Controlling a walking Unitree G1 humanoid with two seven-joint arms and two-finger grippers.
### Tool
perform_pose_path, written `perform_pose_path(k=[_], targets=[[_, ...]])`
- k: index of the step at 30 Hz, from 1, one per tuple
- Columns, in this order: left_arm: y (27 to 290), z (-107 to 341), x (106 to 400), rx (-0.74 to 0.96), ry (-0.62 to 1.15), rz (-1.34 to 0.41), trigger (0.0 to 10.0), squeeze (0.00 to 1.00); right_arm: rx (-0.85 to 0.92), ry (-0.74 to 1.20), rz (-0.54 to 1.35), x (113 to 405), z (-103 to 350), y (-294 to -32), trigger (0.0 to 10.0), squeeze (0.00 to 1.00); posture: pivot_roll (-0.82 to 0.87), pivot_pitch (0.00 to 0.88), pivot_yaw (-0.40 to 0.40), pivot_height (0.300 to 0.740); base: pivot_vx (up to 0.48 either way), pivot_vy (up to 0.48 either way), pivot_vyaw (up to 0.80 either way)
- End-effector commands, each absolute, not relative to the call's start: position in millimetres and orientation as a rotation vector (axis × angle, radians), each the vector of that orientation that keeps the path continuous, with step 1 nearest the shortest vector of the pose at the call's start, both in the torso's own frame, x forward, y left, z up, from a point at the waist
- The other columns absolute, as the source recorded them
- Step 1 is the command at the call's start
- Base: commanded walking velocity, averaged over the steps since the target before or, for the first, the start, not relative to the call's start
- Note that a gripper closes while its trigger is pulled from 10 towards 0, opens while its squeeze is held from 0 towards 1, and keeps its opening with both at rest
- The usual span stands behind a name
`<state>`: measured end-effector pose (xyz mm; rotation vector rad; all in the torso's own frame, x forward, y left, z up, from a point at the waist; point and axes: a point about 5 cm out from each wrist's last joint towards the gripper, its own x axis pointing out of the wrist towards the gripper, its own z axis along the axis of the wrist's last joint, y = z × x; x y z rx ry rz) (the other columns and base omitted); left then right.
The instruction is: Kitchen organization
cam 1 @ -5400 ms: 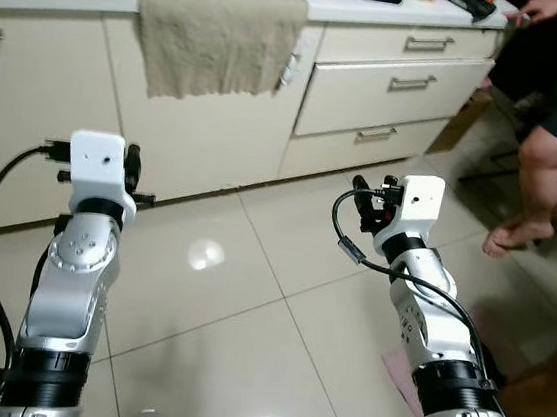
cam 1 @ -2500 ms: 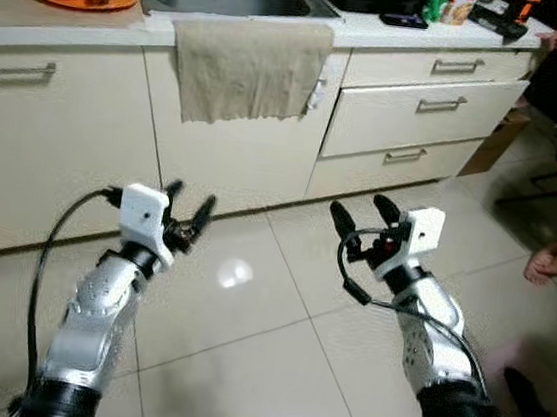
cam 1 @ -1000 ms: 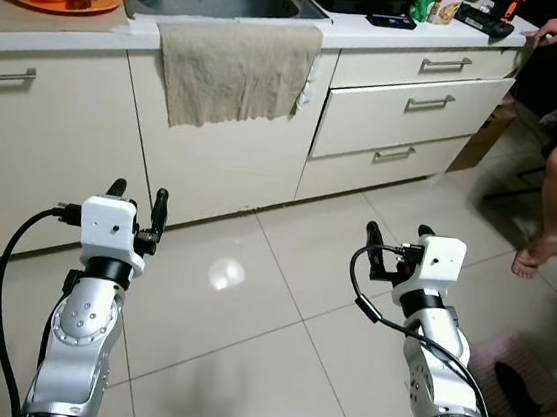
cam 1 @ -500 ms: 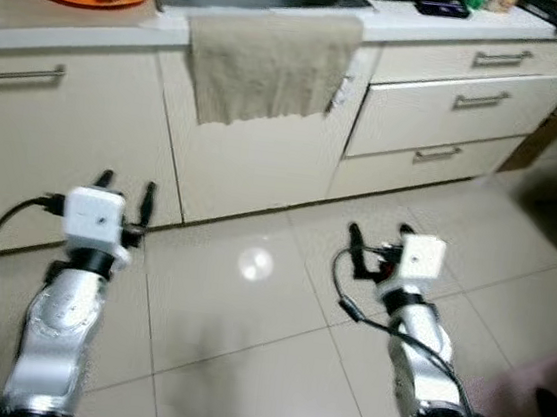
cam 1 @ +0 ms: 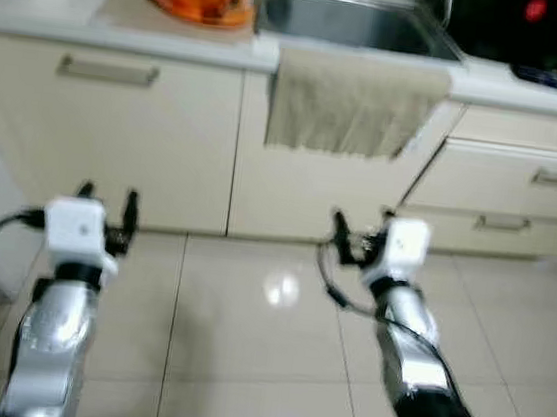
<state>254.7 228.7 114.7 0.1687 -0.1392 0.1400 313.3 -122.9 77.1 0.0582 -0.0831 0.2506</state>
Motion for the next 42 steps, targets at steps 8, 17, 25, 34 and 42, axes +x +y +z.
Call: perform_pose_path(k=[8,17,25,34,42], targets=[[217.8,117.9,261.1,0.169,-0.149,0.101,10.0,0.00,0.062,-0.095,0.214,312.9,77.5,-133.1,10.0,0.00,0.05,0.055,-0.058,0.740,0.353,0.000,0.35],[210.5,126.8,273.3,0.162,-0.181,0.069,10.0,0.00,0.073,-0.145,0.191,317.0,90.4,-132.6,10.0,0.00,0.03,0.054,-0.054,0.740,0.353,0.000,0.00],[208.0,129.9,278.9,0.172,-0.190,0.043,10.0,0.00,0.069,-0.127,0.153,311.4,84.4,-143.0,10.0,0.00,0.01,0.060,-0.043,0.740,0.344,0.000,0.00],[205.4,140.7,288.0,0.212,-0.203,0.003,10.0,0.00,0.071,-0.114,0.151,310.4,84.5,-138.4,10.0,0.00,-0.01,0.163,-0.054,0.740,0.330,0.000,0.00],[204.3,128.9,279.1,0.210,-0.155,0.023,10.0,0.00,0.050,-0.100,0.169,309.8,86.2,-139.5,10.0,0.00,-0.03,0.244,-0.091,0.740,0.035,0.000,0.00]])
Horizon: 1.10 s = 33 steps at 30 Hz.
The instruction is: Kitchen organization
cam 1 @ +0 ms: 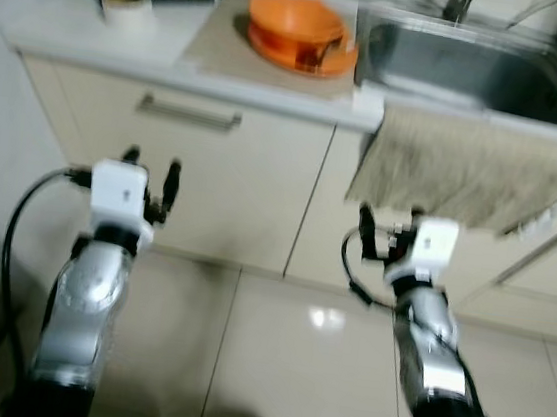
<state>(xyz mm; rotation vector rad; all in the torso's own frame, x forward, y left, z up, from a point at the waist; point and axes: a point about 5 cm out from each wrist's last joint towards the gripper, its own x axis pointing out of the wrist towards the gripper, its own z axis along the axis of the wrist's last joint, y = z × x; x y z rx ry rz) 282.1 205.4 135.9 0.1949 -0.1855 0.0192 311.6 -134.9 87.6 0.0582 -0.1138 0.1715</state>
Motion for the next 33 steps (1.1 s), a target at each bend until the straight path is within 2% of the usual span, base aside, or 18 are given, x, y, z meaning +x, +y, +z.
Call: perform_pose_path(k=[1,7,15,18,21,27,29,33], targets=[[205.2,127.0,275.9,0.207,-0.154,0.035,10.0,0.00,0.049,-0.098,0.175,308.3,85.8,-139.4,10.0,0.00,-0.04,0.248,-0.101,0.740,0.000,0.000,0.00],[206.8,119.4,264.0,0.169,-0.151,0.083,10.0,0.00,0.038,-0.090,0.204,303.9,84.4,-138.0,10.0,0.00,-0.05,0.245,-0.107,0.740,0.000,0.000,0.00],[196.6,119.0,265.4,0.197,-0.135,0.051,10.0,0.00,0.029,-0.091,0.201,306.0,87.8,-134.6,10.0,0.00,-0.05,0.231,-0.100,0.740,0.000,0.000,0.00],[197.6,118.7,264.7,0.200,-0.135,0.050,10.0,0.00,0.029,-0.095,0.190,305.3,87.4,-134.4,10.0,0.00,-0.04,0.203,-0.089,0.740,0.000,0.000,0.00],[197.1,131.8,265.4,0.253,-0.165,0.064,10.0,0.00,0.038,-0.098,0.162,303.2,84.6,-135.8,10.0,0.00,-0.01,0.133,-0.050,0.740,0.000,0.000,0.00],[200.8,144.4,268.2,0.264,-0.169,0.106,10.0,0.00,0.056,-0.093,0.126,306.0,81.2,-136.1,10.0,0.00,0.00,0.061,0.014,0.740,0.000,0.000,0.00],[205.0,137.1,270.7,0.256,-0.146,0.113,10.0,0.00,0.074,-0.086,0.100,312.0,82.2,-138.4,10.0,0.00,0.00,0.022,0.010,0.740,0.000,0.000,0.00],[210.0,127.4,274.5,0.223,-0.129,0.111,10.0,0.00,0.114,-0.073,0.083,317.4,82.7,-140.3,10.0,0.00,0.01,0.000,-0.016,0.740,0.000,0.000,0.00]])
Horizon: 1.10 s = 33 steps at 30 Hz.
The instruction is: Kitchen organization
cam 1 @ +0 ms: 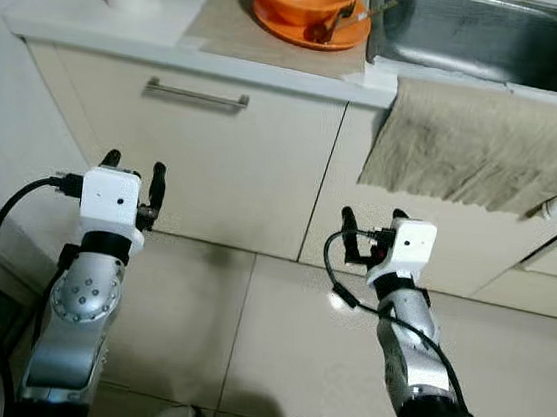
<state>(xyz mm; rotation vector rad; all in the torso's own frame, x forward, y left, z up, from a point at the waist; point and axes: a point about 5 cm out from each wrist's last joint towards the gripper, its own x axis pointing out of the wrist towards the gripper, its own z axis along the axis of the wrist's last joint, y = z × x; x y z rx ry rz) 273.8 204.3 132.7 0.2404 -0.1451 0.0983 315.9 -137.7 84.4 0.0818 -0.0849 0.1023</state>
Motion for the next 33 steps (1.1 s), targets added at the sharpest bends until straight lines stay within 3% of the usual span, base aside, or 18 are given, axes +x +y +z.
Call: perform_pose_path(k=[1,7,13,17,20,22,25,33], targets=[[212.3,125.2,275.9,0.210,-0.123,0.116,10.0,0.00,0.130,-0.064,0.082,318.9,82.3,-140.3,10.0,0.00,0.01,0.000,-0.020,0.740,0.000,0.000,0.00],[227.0,116.7,281.0,0.099,-0.083,0.184,10.0,0.00,-0.003,-0.041,0.126,323.7,82.2,-134.8,10.0,0.00,0.02,0.000,-0.091,0.740,0.000,0.000,0.00],[225.4,119.2,280.9,-0.008,-0.119,0.197,10.0,0.00,0.085,-0.316,0.089,325.8,126.5,-148.2,10.0,0.00,-0.03,0.000,-0.069,0.740,0.000,0.000,0.00],[219.6,133.5,290.2,0.033,-0.170,0.189,10.0,0.00,0.078,-0.372,-0.057,330.6,141.2,-171.0,10.0,0.00,-0.05,0.000,-0.054,0.740,0.000,0.000,0.00],[214.6,160.8,296.8,0.092,-0.230,0.183,10.0,0.00,0.026,-0.381,0.010,333.6,150.0,-166.1,10.0,0.00,-0.04,0.030,-0.066,0.740,0.000,0.000,0.00],[214.9,166.5,297.4,0.100,-0.216,0.179,10.0,0.00,0.010,-0.337,0.051,335.8,146.6,-159.4,10.0,0.00,-0.03,0.036,-0.081,0.740,0.000,0.000,0.00],[226.9,149.3,291.6,0.053,-0.034,0.208,10.0,0.00,0.103,-0.114,0.094,339.1,122.8,-145.9,10.0,0.00,-0.02,0.050,-0.098,0.740,0.000,0.000,0.00],[229.1,112.0,276.1,0.058,0.179,0.243,10.0,0.00,0.130,0.124,0.087,332.2,86.1,-141.9,10.0,0.00,-0.01,0.065,-0.106,0.740,0.000,0.000,0.00]])
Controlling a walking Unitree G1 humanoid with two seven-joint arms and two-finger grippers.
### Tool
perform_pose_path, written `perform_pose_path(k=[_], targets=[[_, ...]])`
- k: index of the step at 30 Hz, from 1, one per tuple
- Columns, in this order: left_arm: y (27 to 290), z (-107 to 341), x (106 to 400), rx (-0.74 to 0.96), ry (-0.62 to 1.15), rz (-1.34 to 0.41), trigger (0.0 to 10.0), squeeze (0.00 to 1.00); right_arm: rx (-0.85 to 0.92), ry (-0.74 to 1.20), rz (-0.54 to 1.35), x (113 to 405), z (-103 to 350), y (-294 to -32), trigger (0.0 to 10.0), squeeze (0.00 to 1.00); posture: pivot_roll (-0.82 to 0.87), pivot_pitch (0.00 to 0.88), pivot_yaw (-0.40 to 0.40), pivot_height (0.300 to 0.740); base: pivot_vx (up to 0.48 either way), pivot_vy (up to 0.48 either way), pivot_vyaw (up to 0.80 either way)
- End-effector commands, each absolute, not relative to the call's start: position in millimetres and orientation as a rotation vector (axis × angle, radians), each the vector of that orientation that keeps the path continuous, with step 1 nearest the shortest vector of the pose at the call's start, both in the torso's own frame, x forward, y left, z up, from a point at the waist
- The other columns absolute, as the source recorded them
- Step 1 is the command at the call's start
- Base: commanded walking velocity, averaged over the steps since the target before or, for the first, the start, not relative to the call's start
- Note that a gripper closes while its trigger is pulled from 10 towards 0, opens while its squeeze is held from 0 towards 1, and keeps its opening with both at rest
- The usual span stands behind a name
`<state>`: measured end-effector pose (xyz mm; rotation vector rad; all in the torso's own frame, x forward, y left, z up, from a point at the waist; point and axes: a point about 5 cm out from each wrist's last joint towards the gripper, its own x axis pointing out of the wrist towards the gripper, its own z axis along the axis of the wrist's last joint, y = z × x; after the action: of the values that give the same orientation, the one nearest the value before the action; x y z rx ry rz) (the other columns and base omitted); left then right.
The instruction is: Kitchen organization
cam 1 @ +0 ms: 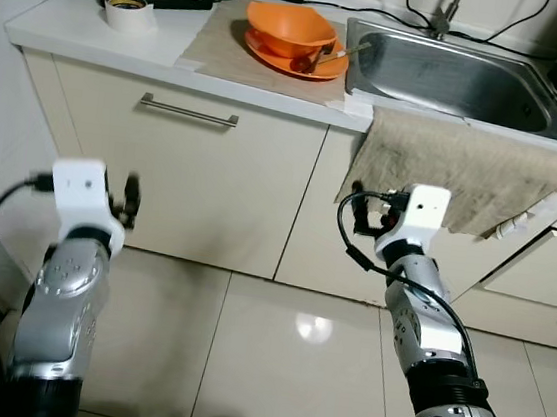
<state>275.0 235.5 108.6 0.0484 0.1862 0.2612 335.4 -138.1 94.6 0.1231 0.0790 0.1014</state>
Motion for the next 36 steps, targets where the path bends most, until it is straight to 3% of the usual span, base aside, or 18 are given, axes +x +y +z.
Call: perform_pose_path(k=[1,13,21,30,33,36], targets=[[226.9,111.2,274.6,0.061,0.178,0.230,10.0,0.00,0.121,0.148,0.098,330.2,82.0,-141.2,10.0,0.00,-0.01,0.069,-0.107,0.740,0.000,0.000,0.00],[221.7,88.5,255.9,0.115,0.251,0.182,10.0,0.00,0.006,0.196,0.117,315.0,68.4,-149.1,10.0,0.00,-0.03,0.071,-0.097,0.740,0.000,0.000,0.00],[216.7,94.8,276.8,0.143,0.249,0.187,10.0,0.00,-0.015,0.201,0.178,326.8,76.4,-142.4,10.0,0.00,-0.03,0.086,-0.105,0.740,0.000,0.000,0.00],[226.0,100.5,281.9,0.116,0.255,0.310,10.0,0.00,0.034,0.244,0.168,337.1,81.5,-133.8,10.0,0.00,-0.03,0.095,-0.127,0.740,0.000,0.000,0.00],[217.9,91.8,281.5,0.000,0.360,0.235,10.0,0.00,0.068,0.263,0.155,337.6,79.2,-135.0,10.0,0.00,-0.03,0.090,-0.137,0.740,0.000,0.000,0.00],[214.2,94.7,282.8,0.020,0.291,0.220,10.0,0.00,0.074,0.273,0.139,339.1,78.0,-137.7,10.0,0.00,-0.03,0.086,-0.141,0.740,0.000,0.000,0.00]])
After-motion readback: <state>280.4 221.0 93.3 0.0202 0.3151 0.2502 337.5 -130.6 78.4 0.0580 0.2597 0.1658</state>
